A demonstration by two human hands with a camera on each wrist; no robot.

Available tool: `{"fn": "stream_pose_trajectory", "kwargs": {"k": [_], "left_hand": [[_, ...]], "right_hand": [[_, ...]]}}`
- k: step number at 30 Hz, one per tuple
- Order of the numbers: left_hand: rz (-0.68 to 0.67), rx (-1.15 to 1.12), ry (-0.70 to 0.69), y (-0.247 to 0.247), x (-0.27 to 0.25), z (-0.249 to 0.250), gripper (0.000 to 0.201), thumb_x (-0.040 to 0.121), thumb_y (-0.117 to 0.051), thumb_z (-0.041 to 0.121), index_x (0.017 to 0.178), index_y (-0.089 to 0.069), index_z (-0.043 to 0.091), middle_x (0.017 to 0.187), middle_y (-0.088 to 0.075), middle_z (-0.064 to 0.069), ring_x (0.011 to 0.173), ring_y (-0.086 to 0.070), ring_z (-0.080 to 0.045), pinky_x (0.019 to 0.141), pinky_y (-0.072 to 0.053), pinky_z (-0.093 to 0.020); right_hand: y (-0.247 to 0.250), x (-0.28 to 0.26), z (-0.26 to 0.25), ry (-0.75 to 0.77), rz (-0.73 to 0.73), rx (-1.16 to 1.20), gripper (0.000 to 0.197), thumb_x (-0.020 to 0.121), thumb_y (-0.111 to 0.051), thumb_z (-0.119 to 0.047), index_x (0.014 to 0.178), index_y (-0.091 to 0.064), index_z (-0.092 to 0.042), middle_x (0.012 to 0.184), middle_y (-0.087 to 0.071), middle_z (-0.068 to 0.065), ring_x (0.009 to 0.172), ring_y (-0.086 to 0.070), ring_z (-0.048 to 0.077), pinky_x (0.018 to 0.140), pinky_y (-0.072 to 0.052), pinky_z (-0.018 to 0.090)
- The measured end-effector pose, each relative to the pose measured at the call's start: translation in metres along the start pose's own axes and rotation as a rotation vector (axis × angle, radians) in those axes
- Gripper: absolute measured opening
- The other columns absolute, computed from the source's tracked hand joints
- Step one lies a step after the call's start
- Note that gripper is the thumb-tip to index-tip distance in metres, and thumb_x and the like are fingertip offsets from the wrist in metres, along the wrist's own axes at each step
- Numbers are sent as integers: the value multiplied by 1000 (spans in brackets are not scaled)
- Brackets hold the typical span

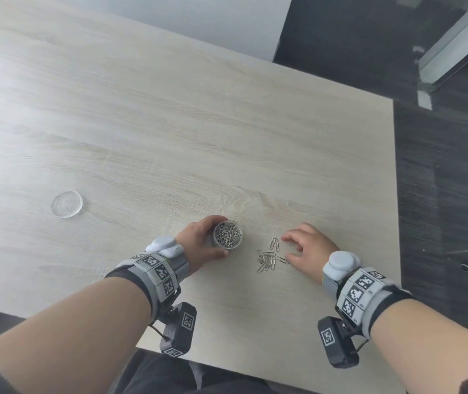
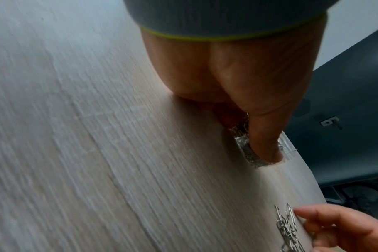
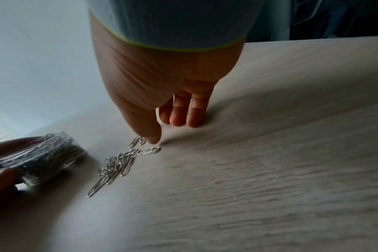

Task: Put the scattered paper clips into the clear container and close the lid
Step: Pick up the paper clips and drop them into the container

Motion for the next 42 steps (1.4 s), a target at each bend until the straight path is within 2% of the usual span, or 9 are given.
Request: {"fn": "stream_pose_trajectory", "kwargs": {"k": [6,13,18,22,27,30,34,39,42], "left_hand": [[3,19,17,0,1,-2,72,66,-81,38,131,-50,35,119,-65,7,112,-59,-14,99,-48,-38],[26,31,6,0,0,1,71,70,-85,26,132,-51,29,120,-65,6,113,-59,-14,99,-47,-36],[29,33,2,-1,0,3,71,71,-85,24,133,-51,26,120,-65,5,113,-59,-14,99,-47,-36],[34,46,1,0,-1,4,72,71,-85,24,134,-51,24,121,-65,4,114,-59,-16,100,-47,-36],[33,40,3,0,-1,5,72,71,-85,25,134,-51,25,120,-63,8,113,-58,-14,99,-45,-32],[31,43,3,0,-1,5,72,71,-85,27,134,-50,27,121,-63,6,114,-58,-14,100,-46,-34],[34,39,2,-1,0,4,72,70,-86,26,133,-51,27,121,-64,6,113,-58,-14,100,-46,-35],[32,35,-11,-1,0,5,71,70,-86,26,132,-52,26,119,-65,7,111,-59,-12,98,-47,-33],[28,38,-11,0,0,5,71,70,-86,25,133,-51,25,120,-65,7,112,-59,-12,98,-46,-32]], "right_hand": [[-5,2,-5,139,-70,-63,56,74,-59,-10,128,-56,-25,118,-47,-4,102,-50,13,92,-43,28],[-2,1,-6,198,-17,-160,30,78,-59,-7,104,-67,-19,108,-56,-1,99,-54,22,82,-42,27],[-6,-3,-8,227,-38,-143,30,79,-57,-10,103,-67,-25,103,-55,-6,95,-50,13,81,-43,27],[-4,-1,-11,151,-45,-155,12,82,-58,-15,88,-66,-21,94,-58,-6,90,-56,20,76,-45,30],[-7,-4,-8,45,1,-95,5,81,-59,-28,84,-63,-28,86,-58,-11,80,-58,12,74,-50,29],[-9,-8,-9,33,-45,-94,13,79,-64,-38,87,-61,-29,88,-58,-10,80,-58,10,75,-49,28],[-9,-8,-10,-6,-4,-131,6,83,-58,-26,86,-63,-26,84,-56,-11,84,-58,15,74,-46,27],[-14,-5,-22,-80,67,-74,5,83,-59,-27,80,-62,-26,81,-59,-10,80,-56,15,70,-45,27],[-18,-5,-28,-59,116,-8,5,83,-59,-25,86,-63,-24,88,-58,-8,83,-57,16,73,-47,30]]}}
Point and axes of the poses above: each hand's wrist, its own x-axis towards the middle knuckle, its own y-axis out of the back of the hand, z = x × y, the point moved 3 cm from there along x, towards the middle knuckle
